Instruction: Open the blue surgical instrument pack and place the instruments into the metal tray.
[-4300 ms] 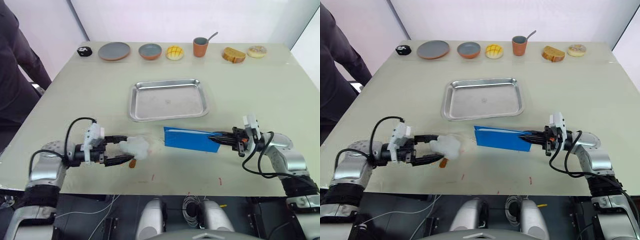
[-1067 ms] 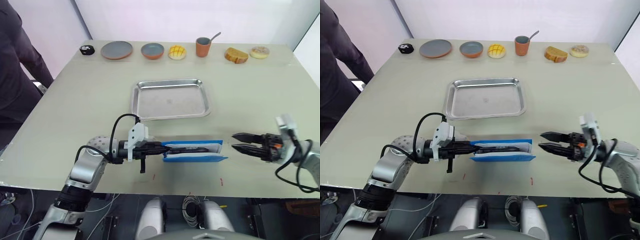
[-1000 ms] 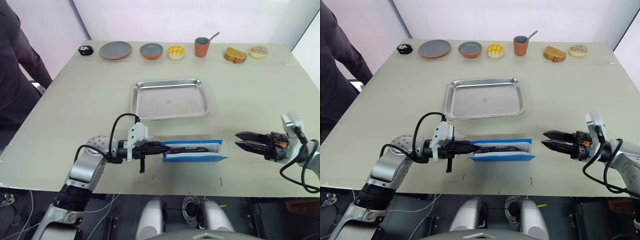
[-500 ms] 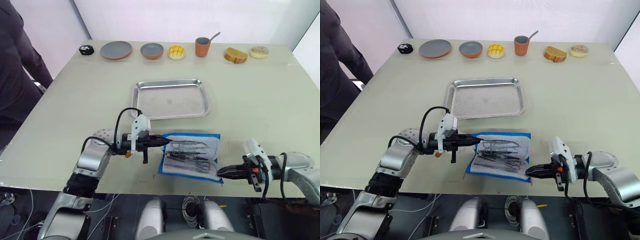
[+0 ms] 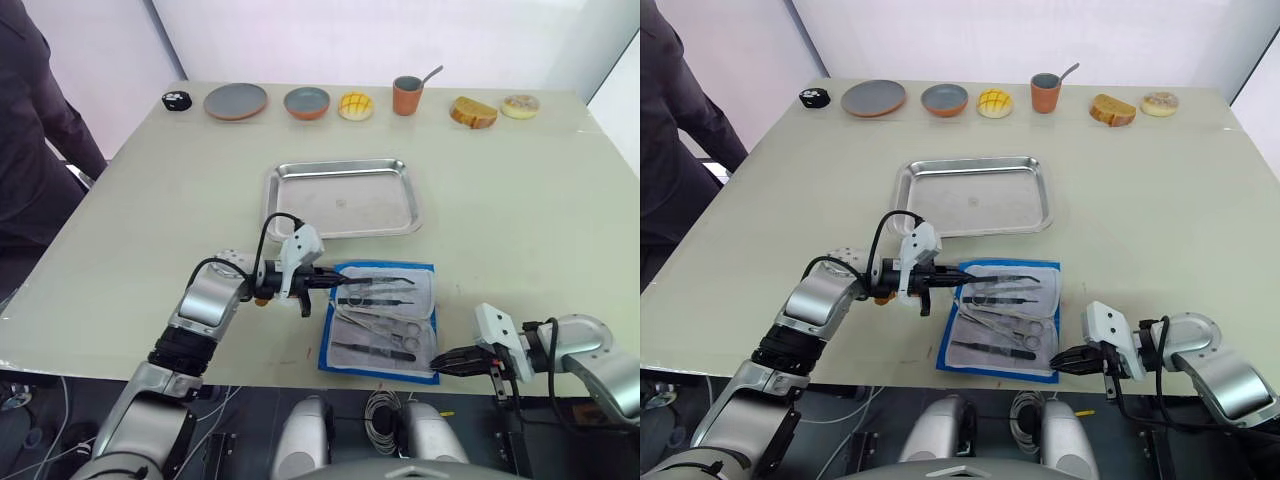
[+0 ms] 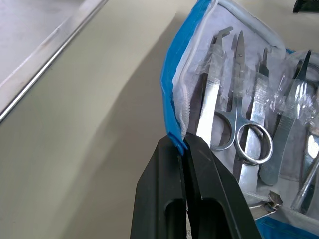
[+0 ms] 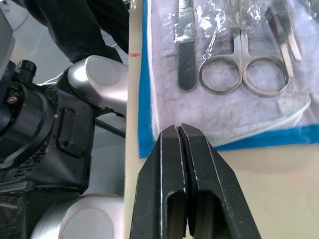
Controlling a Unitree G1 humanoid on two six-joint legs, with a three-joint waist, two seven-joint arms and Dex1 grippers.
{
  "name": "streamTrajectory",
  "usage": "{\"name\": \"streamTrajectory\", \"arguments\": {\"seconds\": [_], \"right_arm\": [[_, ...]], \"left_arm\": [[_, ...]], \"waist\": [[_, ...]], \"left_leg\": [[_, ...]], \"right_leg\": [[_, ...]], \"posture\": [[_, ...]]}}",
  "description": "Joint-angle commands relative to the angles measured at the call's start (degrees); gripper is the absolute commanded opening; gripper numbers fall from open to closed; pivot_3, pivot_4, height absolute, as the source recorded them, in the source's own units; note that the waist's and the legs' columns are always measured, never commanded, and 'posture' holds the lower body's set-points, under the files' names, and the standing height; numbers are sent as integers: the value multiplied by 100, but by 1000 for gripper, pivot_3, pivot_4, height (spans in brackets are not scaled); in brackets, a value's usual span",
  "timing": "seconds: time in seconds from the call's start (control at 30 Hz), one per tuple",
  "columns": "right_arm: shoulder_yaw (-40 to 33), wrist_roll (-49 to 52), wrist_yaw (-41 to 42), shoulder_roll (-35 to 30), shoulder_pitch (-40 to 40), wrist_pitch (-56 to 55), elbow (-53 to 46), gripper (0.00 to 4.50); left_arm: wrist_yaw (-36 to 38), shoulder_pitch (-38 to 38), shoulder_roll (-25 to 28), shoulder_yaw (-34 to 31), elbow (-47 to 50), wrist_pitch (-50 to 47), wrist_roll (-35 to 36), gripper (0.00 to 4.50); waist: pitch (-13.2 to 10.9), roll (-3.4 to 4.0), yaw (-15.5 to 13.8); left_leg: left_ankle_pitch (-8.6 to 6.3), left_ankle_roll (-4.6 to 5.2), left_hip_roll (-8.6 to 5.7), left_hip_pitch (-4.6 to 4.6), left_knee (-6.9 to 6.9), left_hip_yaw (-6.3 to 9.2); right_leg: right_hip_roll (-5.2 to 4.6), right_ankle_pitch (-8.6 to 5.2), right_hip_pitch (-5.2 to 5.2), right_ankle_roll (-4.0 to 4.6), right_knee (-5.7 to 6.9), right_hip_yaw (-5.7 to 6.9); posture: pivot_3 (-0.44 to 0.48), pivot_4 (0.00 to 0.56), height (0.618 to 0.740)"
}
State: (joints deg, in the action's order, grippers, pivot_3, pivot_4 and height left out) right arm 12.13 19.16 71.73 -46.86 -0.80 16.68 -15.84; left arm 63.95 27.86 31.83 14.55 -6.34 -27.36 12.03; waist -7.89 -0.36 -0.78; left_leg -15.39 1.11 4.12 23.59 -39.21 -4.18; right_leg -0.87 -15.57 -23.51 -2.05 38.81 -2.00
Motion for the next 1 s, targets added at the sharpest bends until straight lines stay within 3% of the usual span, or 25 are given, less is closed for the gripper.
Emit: {"name": "streamTrajectory", "arguments": {"seconds": [0.03, 0.07, 0.1, 0.33, 0.37, 0.47, 0.6, 0.67, 0.7, 0.77, 1.0], "right_arm": [[141, -339, -88, 56, -83, -226, 386, 39], [110, -305, -106, 93, -101, -257, 432, 39], [0, -97, -78, 157, -99, -217, 405, 2], [-717, 1052, -24, 392, -257, 338, 200, 0], [-802, 1200, -28, 412, -288, 439, 167, 252], [-864, 1251, 7, 406, -363, 449, 168, 944], [-745, 983, 113, 417, -521, 118, 347, 2859], [-673, 856, 146, 470, -584, -63, 462, 3287], [-641, 748, 124, 519, -624, -222, 549, 4027], [-592, 627, 137, 577, -658, -424, 660, 4409], [-438, 322, 247, 783, -769, -958, 1155, 4409]], "left_arm": [[45, -10, -58, 261, -151, -181, -104, 0], [20, 5, -72, 221, -147, -224, -96, 0], [67, 3, -38, 213, -125, -178, -103, 299], [252, -260, 121, -305, 291, -44, 296, 2854], [296, -313, 162, -359, 313, 81, 320, 3024], [368, -436, 223, -514, 359, 299, 430, 3052], [522, -652, 354, -808, 600, 416, 756, 3052], [617, -796, 507, -946, 698, 439, 873, 3052], [642, -858, 560, -1028, 736, 436, 949, 3052], [690, -981, 650, -1178, 833, 424, 1096, 3052], [1239, -1581, 1118, -2089, 1227, 499, 1906, 3052]], "waist": [[12, -6, 1], [18, -9, 1], [21, -11, -1], [26, -17, 5], [26, -18, 8], [26, -18, 5], [25, -17, 19], [24, -19, 41], [24, -19, 45], [23, -19, 38], [17, -22, 20]], "left_leg": [[0, 0, 0, 0, 0, 1], [0, 0, 0, -2, 0, 0], [0, 0, 0, -4, 0, 0], [0, 0, 1, 0, 1, 2], [0, 0, 1, 1, 1, 2], [0, 0, 1, 2, 2, 3], [0, 0, 1, 6, 2, 2], [0, 0, 2, 6, 2, 1], [0, 0, 3, 6, 2, 3], [0, 0, 3, 6, 3, 3], [0, 0, 4, 9, 3, -3]], "right_leg": [[0, 0, 0, 0, 0, 0], [1, 0, 2, 0, 0, 0], [1, 0, 3, 0, 0, 0], [0, 0, 1, 1, 1, 0], [0, 0, 0, 1, 1, 1], [0, 0, -1, 1, 0, 1], [0, 0, -6, 1, 1, 0], [1, 0, -8, 1, 1, -2], [2, 0, -9, 1, 2, -2], [2, 0, -10, 2, 2, -1], [0, 0, -13, 1, 1, -1]], "posture": [[0, 150, 740], [0, 150, 740], [0, 150, 740], [0, 150, 740], [0, 150, 740], [0, 150, 740], [0, 150, 740], [0, 150, 740], [0, 150, 740], [0, 150, 740], [0, 150, 740]]}}
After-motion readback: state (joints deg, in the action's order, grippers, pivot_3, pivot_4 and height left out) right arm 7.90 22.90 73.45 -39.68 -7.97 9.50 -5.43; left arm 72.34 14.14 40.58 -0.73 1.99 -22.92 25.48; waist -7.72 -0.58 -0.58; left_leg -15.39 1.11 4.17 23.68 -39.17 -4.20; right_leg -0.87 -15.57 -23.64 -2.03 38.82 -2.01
